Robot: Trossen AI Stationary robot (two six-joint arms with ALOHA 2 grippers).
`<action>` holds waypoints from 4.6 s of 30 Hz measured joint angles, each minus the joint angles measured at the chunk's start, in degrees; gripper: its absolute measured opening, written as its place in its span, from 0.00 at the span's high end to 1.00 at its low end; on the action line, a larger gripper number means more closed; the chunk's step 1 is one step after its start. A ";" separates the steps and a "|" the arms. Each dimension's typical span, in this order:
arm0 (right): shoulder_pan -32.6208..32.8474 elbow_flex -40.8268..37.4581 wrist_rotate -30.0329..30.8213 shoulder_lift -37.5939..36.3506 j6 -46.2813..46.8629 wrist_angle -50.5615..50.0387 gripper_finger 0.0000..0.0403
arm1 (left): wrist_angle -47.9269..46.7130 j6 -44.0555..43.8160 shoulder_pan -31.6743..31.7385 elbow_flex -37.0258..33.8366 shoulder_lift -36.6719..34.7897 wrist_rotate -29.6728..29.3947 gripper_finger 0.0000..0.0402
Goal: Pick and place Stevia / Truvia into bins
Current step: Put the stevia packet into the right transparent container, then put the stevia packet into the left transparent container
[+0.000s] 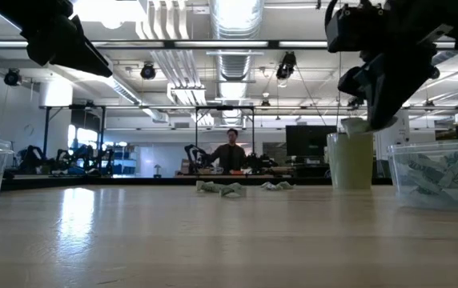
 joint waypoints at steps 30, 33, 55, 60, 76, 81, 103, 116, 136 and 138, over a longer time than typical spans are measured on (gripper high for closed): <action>13.81 -3.33 4.78 -2.19 19.75 -4.28 0.98 | 0.45 0.00 0.02 0.00 -0.02 -0.13 0.54; 13.81 -5.08 4.75 -2.17 20.15 -2.88 0.98 | 0.52 0.00 0.02 0.00 -0.02 -0.13 0.54; 13.76 -10.08 4.60 0.57 19.96 5.14 0.98 | 1.07 0.05 0.06 0.00 -0.02 -0.48 0.54; 13.76 -10.08 4.55 0.41 20.06 5.32 0.98 | 1.33 0.05 0.06 0.00 -0.02 -0.50 0.54; 13.76 -9.55 5.99 -3.25 19.93 4.82 0.71 | 1.42 0.07 0.06 0.00 -0.02 -0.58 0.54; 13.76 -9.53 6.58 -5.95 19.93 4.63 0.68 | 1.44 0.07 0.06 0.00 -0.02 -0.59 0.54; 13.78 -9.49 20.09 -12.18 5.01 7.24 0.75 | 49.02 47.11 12.41 -5.20 0.57 22.67 0.54; 13.78 -9.49 20.09 -12.13 3.55 7.34 0.80 | 58.89 61.03 31.28 -5.70 6.31 45.82 0.54; 13.78 -9.62 21.00 -12.13 2.46 8.31 0.82 | 67.50 67.06 38.70 -5.07 21.41 45.86 0.54; 13.78 -9.66 21.03 -12.13 2.46 8.33 0.83 | 67.49 67.04 38.81 -5.07 21.95 45.84 0.54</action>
